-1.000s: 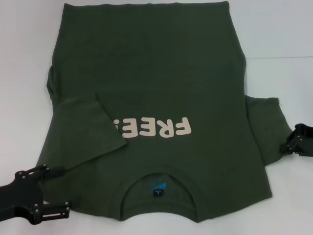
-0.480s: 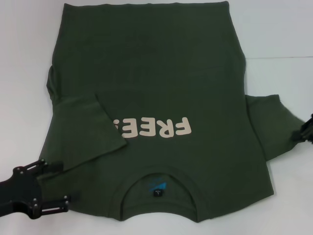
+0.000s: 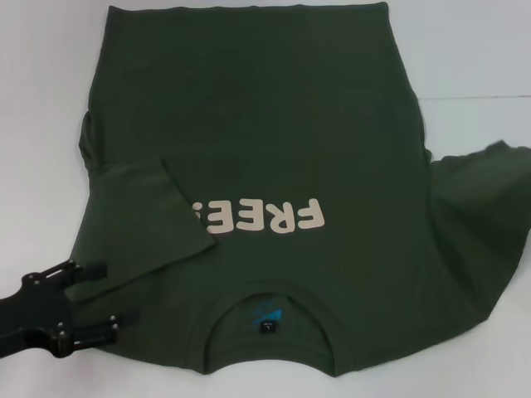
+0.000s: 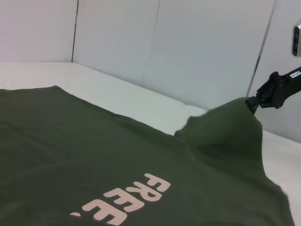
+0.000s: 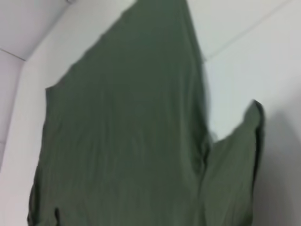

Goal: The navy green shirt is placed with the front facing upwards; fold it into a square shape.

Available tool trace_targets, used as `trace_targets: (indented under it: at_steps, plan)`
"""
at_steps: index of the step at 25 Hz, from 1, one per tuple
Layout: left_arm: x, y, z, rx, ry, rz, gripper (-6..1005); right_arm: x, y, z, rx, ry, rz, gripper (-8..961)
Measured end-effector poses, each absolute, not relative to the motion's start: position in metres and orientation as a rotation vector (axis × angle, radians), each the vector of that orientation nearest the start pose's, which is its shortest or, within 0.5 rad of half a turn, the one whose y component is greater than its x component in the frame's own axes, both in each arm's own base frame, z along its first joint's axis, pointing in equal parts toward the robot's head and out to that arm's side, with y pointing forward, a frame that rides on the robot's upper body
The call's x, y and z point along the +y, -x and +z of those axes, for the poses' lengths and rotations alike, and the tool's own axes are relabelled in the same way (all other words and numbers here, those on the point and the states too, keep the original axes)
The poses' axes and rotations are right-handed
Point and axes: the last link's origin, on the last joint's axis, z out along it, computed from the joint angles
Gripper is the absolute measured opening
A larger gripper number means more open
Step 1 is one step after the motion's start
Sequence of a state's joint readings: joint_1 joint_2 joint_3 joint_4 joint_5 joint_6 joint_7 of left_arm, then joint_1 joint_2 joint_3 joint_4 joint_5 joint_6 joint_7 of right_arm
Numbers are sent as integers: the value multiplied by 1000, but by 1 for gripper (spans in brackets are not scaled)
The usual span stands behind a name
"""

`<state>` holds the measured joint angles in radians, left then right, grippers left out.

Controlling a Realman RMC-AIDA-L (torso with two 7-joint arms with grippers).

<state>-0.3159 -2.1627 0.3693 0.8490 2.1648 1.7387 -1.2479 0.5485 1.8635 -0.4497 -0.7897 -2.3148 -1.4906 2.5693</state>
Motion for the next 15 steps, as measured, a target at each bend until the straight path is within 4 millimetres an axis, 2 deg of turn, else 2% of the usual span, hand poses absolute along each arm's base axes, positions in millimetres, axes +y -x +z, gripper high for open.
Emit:
trace_targets:
  at_steps: [9,12,15]
  plan:
    - [257,322,24,-699,2540,-687,923,375,-308,126,1831,1965,569,65]
    - [257,322,24,-705,2537,-686,921,386,-291,117,1798,2041,535,72]
    - [258,323,24,-712,2534,-685,919,402,-265,101,1749,2133,484,79]
